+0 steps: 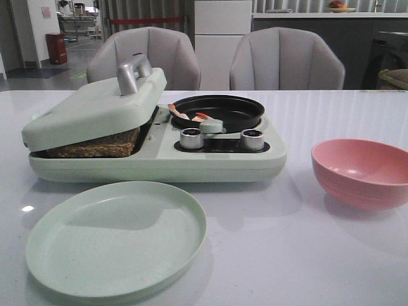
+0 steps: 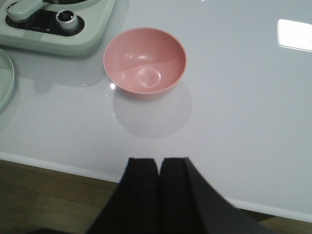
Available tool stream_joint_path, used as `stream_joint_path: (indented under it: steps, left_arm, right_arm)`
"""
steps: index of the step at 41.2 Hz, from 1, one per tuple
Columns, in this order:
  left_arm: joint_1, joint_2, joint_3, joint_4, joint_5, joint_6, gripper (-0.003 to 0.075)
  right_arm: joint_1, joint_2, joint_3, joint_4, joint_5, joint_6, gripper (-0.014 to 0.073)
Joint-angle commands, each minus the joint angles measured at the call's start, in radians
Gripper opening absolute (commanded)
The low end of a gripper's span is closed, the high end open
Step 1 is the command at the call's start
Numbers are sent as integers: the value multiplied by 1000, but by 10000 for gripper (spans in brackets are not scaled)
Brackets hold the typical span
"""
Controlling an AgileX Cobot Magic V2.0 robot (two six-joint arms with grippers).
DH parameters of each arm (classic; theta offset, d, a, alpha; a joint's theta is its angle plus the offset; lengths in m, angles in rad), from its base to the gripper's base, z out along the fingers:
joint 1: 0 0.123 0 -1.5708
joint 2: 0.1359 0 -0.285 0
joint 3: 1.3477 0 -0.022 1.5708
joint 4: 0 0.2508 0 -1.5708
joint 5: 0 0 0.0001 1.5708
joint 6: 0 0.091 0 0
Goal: Make breakfast with bread and shrimp
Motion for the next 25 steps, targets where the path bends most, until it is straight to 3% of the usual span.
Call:
stream_joint_path:
  steps: [1, 13, 25]
  left_arm:
    - [90, -69, 48, 13, -188, -9, 101]
    - [347, -349, 413, -1, -417, -9, 101]
    - [456, -515, 665, -118, -639, -9, 101]
  right_arm:
    - [1, 6, -26, -19, -69, 0, 84]
    - [1, 6, -26, -19, -69, 0, 84]
    - [1, 6, -26, -19, -69, 0, 84]
